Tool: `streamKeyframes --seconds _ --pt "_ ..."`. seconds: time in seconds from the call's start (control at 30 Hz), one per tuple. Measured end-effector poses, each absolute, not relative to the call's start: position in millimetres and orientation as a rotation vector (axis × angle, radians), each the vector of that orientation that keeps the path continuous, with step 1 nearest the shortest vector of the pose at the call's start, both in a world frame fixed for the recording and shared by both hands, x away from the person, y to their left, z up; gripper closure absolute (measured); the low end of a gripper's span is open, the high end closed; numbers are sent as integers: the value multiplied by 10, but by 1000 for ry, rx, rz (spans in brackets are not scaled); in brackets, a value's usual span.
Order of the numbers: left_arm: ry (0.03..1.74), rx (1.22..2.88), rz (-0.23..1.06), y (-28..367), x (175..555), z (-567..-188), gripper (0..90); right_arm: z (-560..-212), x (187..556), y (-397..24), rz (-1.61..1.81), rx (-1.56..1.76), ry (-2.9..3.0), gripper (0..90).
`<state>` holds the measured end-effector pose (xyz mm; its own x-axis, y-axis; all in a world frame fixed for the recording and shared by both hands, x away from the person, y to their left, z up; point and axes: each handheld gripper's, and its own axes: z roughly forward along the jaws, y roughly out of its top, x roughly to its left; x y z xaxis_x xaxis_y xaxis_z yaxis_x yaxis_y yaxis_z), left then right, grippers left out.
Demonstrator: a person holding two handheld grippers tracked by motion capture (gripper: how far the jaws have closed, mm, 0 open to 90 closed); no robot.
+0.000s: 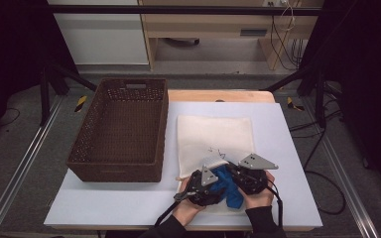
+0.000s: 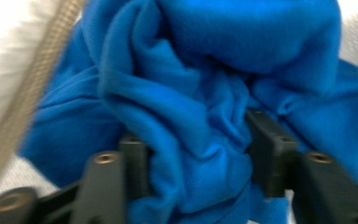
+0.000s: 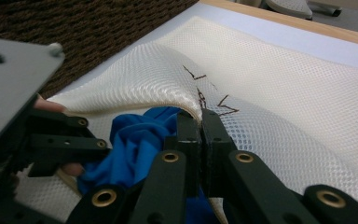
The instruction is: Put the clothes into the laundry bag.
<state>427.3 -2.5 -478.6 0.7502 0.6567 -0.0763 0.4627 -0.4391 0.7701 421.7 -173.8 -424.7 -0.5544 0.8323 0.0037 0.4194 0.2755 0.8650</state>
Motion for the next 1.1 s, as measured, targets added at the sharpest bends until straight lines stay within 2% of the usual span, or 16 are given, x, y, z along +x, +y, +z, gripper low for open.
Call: streamKeyframes --seconds 0.07,0.1,0.2,0.33,0.4,0.47,0.53,0.63,0.7,0.8,0.9,1.03,1.1 --pt "842 2108 351 -54 4274 -4721 700 -4243 4219 -1733 1212 1130 2096 882" --pt "846 2104 381 -67 4284 -4699 731 -4238 4216 -1735 1213 1133 2097 882" --pt "883 2066 428 -64 4387 -4675 761 -4211 4201 -1746 1221 1130 2085 883" --pt "888 2065 438 -61 4450 -4755 740 -4219 4207 -1729 1211 1124 2087 883" --pt "865 2055 413 -14 4403 -4741 665 -4235 4221 -1721 1196 1123 2088 883" --pt "834 2036 339 50 4318 -4688 498 -4236 4230 -1724 1198 1130 2086 882" --pt "785 2018 324 120 4195 -4624 383 -4228 4227 -1730 1197 1131 2076 881" --pt "741 2008 296 181 4054 -4529 285 -4219 4234 -1763 1206 1138 2067 880" --pt "727 2007 283 188 4016 -4513 263 -4219 4234 -1767 1207 1140 2063 880" --pt "702 2026 291 89 3960 -4554 267 -4221 4237 -1780 1210 1142 2064 878" --pt "718 2055 286 -10 4031 -4631 328 -4224 4234 -1773 1207 1141 2068 878" --pt "767 2065 316 -214 4198 -4759 434 -4235 4238 -1767 1218 1149 2071 880" --pt "776 2072 355 -260 4224 -4768 542 -4237 4240 -1776 1217 1151 2071 881"
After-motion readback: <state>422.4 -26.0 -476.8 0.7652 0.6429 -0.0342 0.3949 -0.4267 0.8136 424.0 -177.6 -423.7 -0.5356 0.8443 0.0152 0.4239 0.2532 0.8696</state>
